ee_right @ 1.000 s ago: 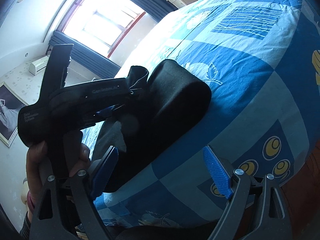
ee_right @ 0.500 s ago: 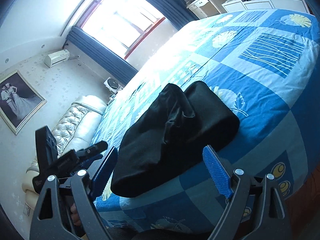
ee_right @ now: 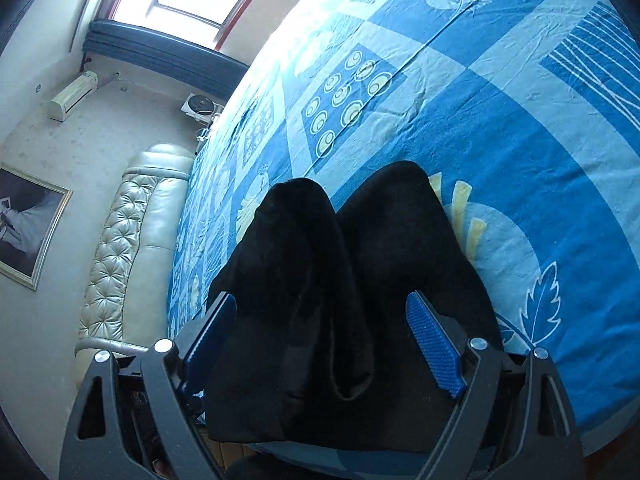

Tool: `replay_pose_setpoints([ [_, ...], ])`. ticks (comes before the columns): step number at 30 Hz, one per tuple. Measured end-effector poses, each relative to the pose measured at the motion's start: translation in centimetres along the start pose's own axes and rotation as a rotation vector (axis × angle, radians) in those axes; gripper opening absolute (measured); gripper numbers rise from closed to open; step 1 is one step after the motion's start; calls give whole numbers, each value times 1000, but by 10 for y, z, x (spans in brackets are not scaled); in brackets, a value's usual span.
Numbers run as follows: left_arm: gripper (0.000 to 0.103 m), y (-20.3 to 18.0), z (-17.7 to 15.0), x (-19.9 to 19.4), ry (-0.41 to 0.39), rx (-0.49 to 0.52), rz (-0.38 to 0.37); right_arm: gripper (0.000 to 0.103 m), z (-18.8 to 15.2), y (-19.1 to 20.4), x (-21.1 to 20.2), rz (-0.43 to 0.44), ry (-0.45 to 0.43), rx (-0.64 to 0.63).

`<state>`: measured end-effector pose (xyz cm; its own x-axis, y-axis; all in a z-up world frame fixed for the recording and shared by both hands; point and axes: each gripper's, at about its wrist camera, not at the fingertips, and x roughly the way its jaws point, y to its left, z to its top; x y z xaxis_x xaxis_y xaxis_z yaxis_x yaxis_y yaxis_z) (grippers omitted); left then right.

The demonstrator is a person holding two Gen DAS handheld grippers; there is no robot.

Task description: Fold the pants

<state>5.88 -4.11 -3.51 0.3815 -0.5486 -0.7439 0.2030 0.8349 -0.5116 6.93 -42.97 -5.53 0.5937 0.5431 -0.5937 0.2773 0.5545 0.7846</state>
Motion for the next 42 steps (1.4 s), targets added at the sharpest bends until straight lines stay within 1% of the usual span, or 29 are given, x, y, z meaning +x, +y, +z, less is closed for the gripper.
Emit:
replay_pose_setpoints([
  [4, 91, -2, -5, 7, 14, 14, 4, 84, -6, 20, 12, -30, 75, -105],
  [5, 91, -1, -6, 7, 12, 11, 3, 81, -7, 24, 14, -43, 92, -130],
  [7, 91, 2, -6, 8, 14, -10, -11, 67, -11, 28, 22, -57, 132, -155],
  [8, 91, 3, -7, 8, 18, -22, -19, 54, -12, 29, 27, -74, 152, -164],
  [9, 91, 5, -8, 8, 22, -33, -25, 48, -13, 29, 30, -91, 166, -176],
  [10, 91, 5, -8, 9, 25, -40, -30, 46, -13, 30, 31, -104, 169, -188],
  [11, 91, 6, -8, 8, 26, -45, -32, 38, -14, 31, 32, -111, 174, -197],
  [12, 91, 6, -9, 8, 26, -47, -33, 32, -13, 32, 31, -111, 177, -198],
  [13, 91, 6, -9, 7, 26, -48, -32, 24, -13, 32, 30, -104, 177, -193],
  [15, 91, 6, -10, 6, 27, -49, -31, 17, -9, 35, 26, -93, 165, -209],
  [22, 91, 7, -10, 7, 39, -62, -36, 14, -7, 66, -5, -30, 92, -272],
  [24, 91, 5, -9, 6, 39, -52, -32, 12, -3, 72, -16, -11, 71, -284],
  [27, 91, -1, -9, 5, 40, -35, -33, 10, 2, 75, -29, -6, 59, -294],
  [30, 91, -8, -9, 6, 41, -22, -39, 9, 6, 67, -34, -29, 52, -289],
  [37, 91, -26, -9, 13, 56, 20, -40, 9, 6, 24, -31, -79, 72, -230],
  [42, 91, -35, -10, 18, 68, 39, -37, 8, 10, 2, -30, -94, 75, -181],
])
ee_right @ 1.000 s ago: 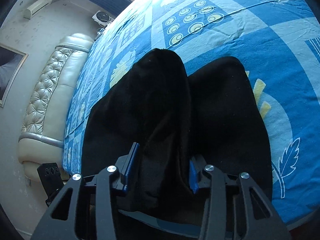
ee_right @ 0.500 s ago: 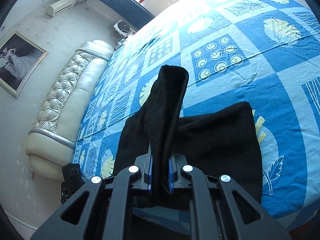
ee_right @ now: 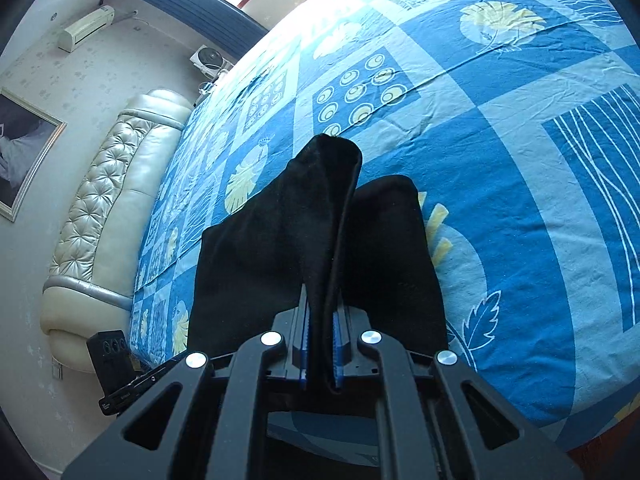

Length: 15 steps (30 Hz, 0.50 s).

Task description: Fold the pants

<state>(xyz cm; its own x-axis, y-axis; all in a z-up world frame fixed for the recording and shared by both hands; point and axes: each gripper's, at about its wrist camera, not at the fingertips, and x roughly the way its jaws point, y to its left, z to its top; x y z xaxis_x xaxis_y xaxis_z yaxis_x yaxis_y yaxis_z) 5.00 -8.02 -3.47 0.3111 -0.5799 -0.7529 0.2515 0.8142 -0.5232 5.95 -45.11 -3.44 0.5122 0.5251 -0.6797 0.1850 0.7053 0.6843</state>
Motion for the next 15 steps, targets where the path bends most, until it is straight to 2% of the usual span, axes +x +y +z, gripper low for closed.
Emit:
replay_pose_setpoints([
  [12, 91, -9, 2, 11, 14, 10, 11, 7, -7, -33, 3, -26, 10, 39],
  [15, 91, -11, 1, 14, 18, 12, 10, 8, -10, -44, 8, 4, 10, 79],
])
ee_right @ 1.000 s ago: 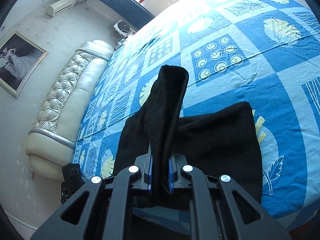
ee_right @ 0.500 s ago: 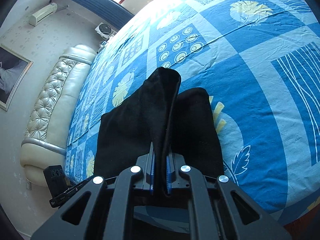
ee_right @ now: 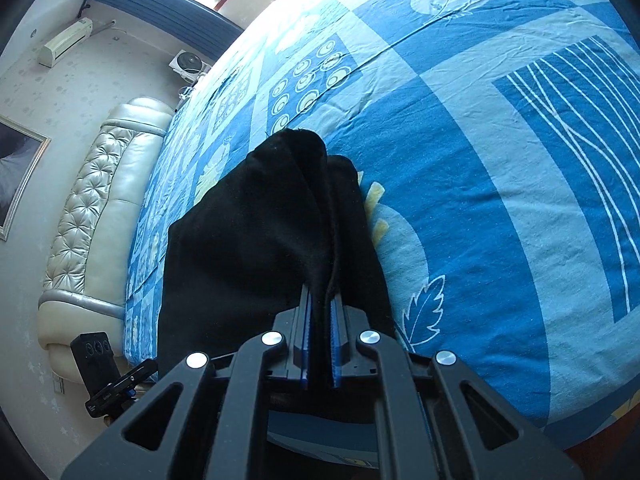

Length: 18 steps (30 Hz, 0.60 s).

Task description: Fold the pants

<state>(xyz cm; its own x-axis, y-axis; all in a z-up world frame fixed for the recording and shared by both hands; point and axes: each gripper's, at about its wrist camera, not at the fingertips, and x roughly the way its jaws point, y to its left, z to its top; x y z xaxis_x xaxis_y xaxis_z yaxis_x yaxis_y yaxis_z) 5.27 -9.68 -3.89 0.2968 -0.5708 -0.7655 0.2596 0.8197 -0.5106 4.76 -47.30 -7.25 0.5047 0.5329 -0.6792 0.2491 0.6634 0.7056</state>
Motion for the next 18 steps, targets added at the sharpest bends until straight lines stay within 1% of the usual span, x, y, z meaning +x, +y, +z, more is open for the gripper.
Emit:
replay_pose_setpoints([
  [4, 91, -1, -1, 1, 0, 8, 2, 8, -2, -11, 1, 50, -9, 43],
  [14, 91, 2, -3, 3, 5, -8, -7, 10, -2, -17, 0, 86, -10, 81],
  [16, 91, 3, -2, 3, 9, -14, -13, 16, -3, -19, -2, 103, -7, 91],
  [18, 91, 6, -2, 3, 14, -20, -26, 30, -4, -15, -5, 127, -5, 94],
])
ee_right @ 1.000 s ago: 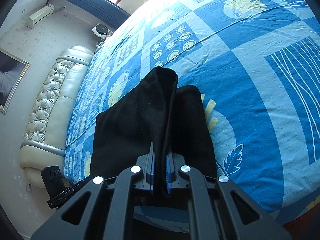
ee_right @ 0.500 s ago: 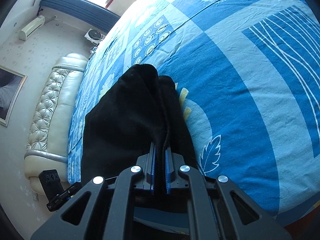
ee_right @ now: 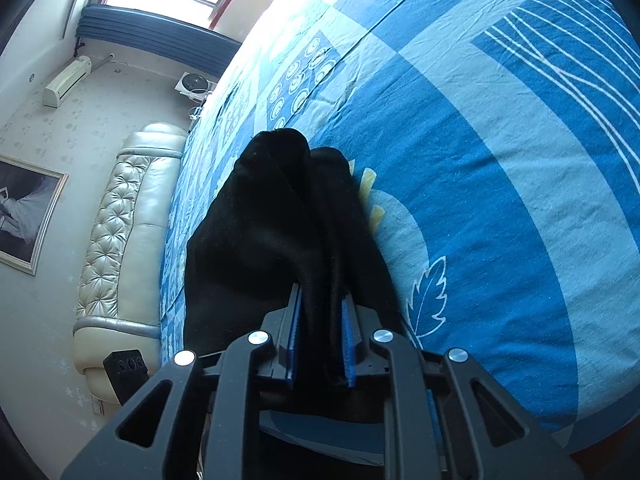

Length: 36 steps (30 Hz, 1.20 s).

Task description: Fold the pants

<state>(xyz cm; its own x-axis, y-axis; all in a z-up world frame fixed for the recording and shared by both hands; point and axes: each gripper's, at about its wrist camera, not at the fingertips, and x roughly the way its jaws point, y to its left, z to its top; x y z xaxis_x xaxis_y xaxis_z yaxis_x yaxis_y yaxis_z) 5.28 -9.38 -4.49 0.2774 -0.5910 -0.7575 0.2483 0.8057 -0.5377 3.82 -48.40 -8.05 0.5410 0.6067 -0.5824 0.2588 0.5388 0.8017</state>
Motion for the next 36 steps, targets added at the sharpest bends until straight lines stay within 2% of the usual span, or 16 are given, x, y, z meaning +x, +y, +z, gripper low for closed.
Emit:
replay_pose_setpoints([
  [1, 91, 1, 0, 0, 4, -2, -4, 36, 1, 2, -3, 19, -1, -1],
  [3, 91, 6, 1, -3, 6, -8, -18, 67, 0, 8, -16, 32, -30, -15],
  [4, 91, 9, 1, -5, 6, -16, -32, 74, 0, 12, -24, 13, -56, -31],
  [6, 91, 15, 2, -8, 13, -36, -66, 78, -1, 14, -35, 10, -74, -51],
  [8, 91, 19, 3, -8, 25, -54, -95, 80, -3, 12, -36, 29, -43, -43],
  [13, 91, 20, 3, 5, 51, -89, -155, 80, -13, 3, -14, 11, 32, -39],
  [18, 90, 10, 2, 28, 71, -89, -200, 82, -21, -2, 9, 26, 52, -31],
  [20, 71, 8, 4, 32, 70, -89, -224, 79, -23, 1, 11, 16, 32, -61],
  [22, 56, 9, 5, 36, 74, -95, -208, 60, -23, 2, 14, -19, 36, -81],
  [24, 49, 8, 5, 35, 72, -82, -185, 52, -24, 2, 15, -15, 35, -83],
  [30, 36, -8, 10, 25, 42, -28, -84, 43, -27, 16, 16, -24, 19, -113],
  [36, 34, 4, 15, 7, 21, -6, -33, 42, -30, 29, 33, -5, 39, -130],
])
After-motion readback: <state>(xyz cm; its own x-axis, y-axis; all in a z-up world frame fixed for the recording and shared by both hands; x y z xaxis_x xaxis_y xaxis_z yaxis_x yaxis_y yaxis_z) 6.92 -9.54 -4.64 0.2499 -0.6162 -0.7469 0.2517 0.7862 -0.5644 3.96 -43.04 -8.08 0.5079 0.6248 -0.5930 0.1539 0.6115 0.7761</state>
